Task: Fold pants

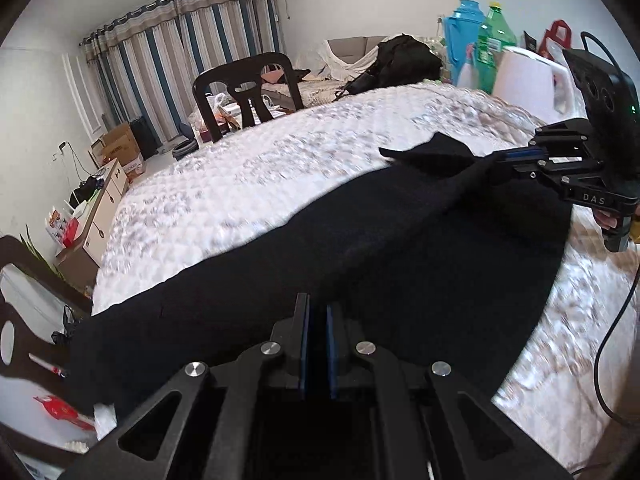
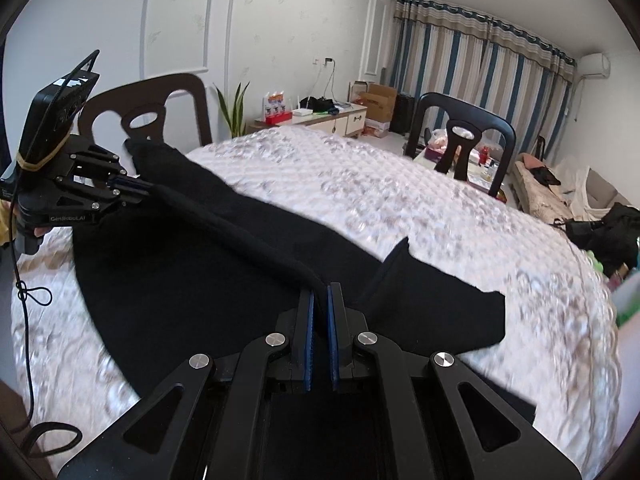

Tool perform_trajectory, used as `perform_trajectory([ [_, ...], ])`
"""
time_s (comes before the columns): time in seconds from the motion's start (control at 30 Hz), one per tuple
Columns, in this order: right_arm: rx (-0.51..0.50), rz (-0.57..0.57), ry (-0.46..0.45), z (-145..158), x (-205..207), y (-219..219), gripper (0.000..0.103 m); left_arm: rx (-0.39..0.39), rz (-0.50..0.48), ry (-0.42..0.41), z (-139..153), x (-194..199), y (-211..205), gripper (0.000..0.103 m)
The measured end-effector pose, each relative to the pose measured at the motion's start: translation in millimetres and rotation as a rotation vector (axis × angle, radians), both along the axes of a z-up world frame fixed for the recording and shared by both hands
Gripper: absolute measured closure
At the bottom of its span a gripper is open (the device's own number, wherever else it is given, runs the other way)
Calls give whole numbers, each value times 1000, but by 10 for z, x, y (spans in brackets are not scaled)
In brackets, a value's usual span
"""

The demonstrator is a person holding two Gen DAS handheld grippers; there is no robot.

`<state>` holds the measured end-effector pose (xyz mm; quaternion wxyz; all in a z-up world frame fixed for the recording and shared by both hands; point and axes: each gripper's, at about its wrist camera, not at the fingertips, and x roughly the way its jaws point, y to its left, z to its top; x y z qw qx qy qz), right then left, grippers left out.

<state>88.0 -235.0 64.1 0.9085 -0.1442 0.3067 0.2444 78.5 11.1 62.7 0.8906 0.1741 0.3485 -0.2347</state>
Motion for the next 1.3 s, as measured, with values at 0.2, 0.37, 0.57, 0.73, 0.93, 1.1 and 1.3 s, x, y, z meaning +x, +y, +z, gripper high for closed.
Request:
perform_trajectory([
  [0.2,30,-11,12,-75,-350,-78,98,-15,10,6,-117,-369,12,94],
  [0.37,4,-24,28,-207,-534,-75,98,-2,-7,-12,-158,-647,-17,94],
  [0.57,9,-45,62,-317,-654,-140,98,20,-7,10,-283,-791,-79,94],
  [0.73,-10,-50,85,-357,-675,-155,97,5,-10,38,-332,-859,-72,94],
  [0.93,-62,-38,106,-444,-741,-125,97,18,1,48,-375,-906,-113,94],
  [1.1,-46,-38,145,-463,-744,-186,97,9,2,65,-419,-924,-91,93],
  [1.3,-54,-43,178,-455,-745,-193,92,-44,-1,119,-388,-961,-14,85],
])
